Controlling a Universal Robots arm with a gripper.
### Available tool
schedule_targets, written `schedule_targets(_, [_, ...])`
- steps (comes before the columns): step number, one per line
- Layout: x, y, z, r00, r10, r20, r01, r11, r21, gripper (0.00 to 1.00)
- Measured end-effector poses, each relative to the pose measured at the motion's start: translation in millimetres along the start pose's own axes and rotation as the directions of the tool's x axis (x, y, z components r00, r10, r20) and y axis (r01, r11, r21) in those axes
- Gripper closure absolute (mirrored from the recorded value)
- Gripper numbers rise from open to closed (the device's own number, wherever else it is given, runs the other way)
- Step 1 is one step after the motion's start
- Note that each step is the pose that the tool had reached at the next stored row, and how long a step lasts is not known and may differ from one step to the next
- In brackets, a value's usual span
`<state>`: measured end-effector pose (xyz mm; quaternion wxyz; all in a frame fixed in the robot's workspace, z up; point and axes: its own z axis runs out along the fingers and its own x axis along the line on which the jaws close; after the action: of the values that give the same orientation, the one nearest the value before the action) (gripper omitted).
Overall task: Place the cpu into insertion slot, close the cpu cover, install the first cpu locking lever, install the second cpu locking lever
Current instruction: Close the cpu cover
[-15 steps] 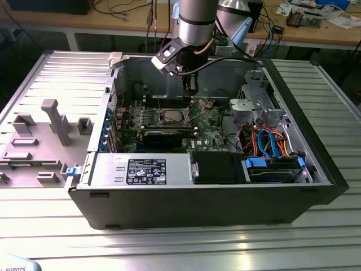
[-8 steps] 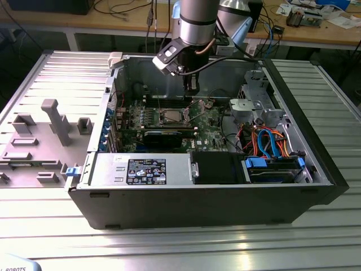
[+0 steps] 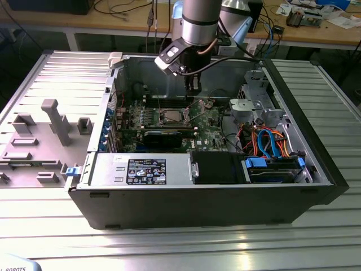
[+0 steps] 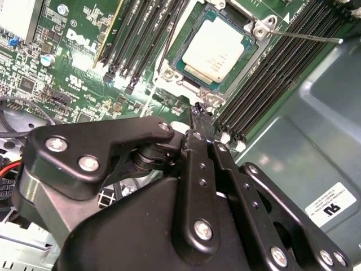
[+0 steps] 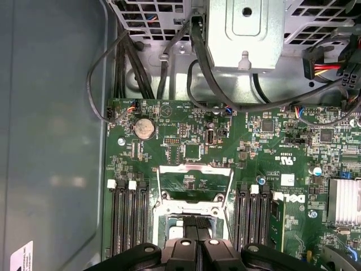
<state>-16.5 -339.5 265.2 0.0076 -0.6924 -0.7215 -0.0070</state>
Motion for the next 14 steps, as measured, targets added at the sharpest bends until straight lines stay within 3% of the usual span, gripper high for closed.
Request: schedule_targets(14, [-0.4,9.6,0.0,1.0000,0.000,0.0002,0.000,1.0000,0.0000,0.89])
